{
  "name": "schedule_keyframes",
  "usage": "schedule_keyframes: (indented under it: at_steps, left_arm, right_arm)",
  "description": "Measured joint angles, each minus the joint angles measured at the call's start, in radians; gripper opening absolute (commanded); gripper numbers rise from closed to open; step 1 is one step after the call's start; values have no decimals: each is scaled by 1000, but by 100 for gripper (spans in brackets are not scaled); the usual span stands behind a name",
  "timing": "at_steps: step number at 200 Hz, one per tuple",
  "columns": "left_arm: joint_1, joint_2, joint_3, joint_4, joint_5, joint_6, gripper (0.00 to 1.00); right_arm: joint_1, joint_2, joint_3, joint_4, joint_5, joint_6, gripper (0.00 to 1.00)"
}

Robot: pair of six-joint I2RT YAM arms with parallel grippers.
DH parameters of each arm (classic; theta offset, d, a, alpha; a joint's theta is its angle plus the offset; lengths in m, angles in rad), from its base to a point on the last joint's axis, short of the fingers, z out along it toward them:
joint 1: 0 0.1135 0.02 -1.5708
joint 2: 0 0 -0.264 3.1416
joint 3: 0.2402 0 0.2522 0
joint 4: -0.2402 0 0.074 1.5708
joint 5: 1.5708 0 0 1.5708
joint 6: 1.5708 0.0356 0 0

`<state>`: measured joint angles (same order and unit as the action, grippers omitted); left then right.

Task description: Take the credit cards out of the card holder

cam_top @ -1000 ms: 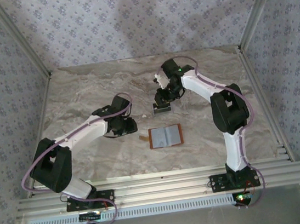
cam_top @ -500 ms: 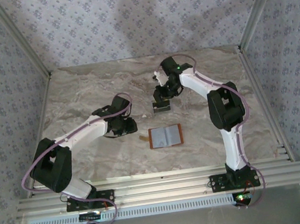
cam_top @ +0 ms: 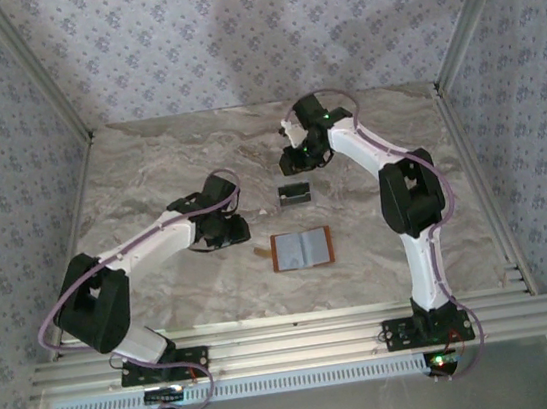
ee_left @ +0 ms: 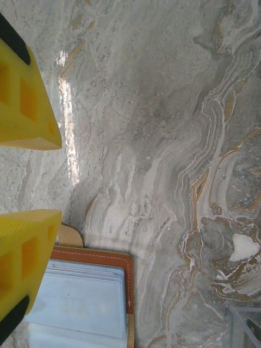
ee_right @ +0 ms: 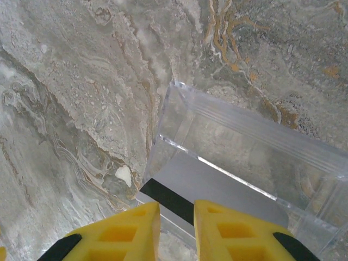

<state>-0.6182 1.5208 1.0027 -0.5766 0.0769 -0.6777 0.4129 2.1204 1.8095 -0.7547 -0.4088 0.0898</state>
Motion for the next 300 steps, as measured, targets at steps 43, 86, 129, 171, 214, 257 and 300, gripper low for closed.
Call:
schedule_keyframes:
  at_steps: [43, 86, 129, 171, 214, 257, 300]
  left_arm:
    - [0, -18, 0, 0, -5, 0, 35]
    - [0, -21, -1, 0, -11, 0, 35]
    - [0, -21, -3, 1, -12, 0, 35]
    - [0, -23, -11, 1, -12, 0, 35]
    - [0, -34, -16, 0, -19, 0, 35]
    - [0, -42, -18, -3, -19, 0, 35]
    - [0, -48, -25, -5, -21, 0, 35]
  right_arm:
    - [31, -80, -109, -6, 8, 0, 26]
    - [57, -94, -143, 0, 40, 0, 26]
    - [57, -62, -142, 21, 82, 0, 26]
    - [56, -39, -116, 35, 97, 0, 26]
    - [56, -25, -92, 56, 116, 0, 26]
    - [56, 5, -45, 58, 140, 0, 26]
    - [55, 27, -14, 60, 168, 0, 26]
